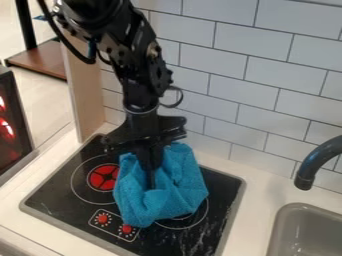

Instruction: Unfold the cloth from the top to the bottom

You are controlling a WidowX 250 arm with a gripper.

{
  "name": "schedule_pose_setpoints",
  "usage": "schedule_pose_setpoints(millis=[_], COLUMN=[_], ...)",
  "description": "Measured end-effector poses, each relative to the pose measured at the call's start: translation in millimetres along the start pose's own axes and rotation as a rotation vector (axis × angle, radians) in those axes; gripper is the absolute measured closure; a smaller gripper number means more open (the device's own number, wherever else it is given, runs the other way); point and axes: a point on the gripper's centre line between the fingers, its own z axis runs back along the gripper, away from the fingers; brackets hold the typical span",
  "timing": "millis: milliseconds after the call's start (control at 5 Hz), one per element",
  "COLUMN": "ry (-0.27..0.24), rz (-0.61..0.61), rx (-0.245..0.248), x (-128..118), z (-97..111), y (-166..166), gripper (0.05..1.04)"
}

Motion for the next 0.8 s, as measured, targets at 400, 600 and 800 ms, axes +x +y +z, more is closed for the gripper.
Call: schedule_pose_setpoints(millis=[400,600,800], ry=[0.058,0.108,0.152], rz=[-0.166,-0.229,-0.293], rx=[-0.073,-0.058,-0.055], x=[-51,-75,-99], z=[25,21,15], y=[-3,0,-3], gripper=[1.029,1.029,1.029])
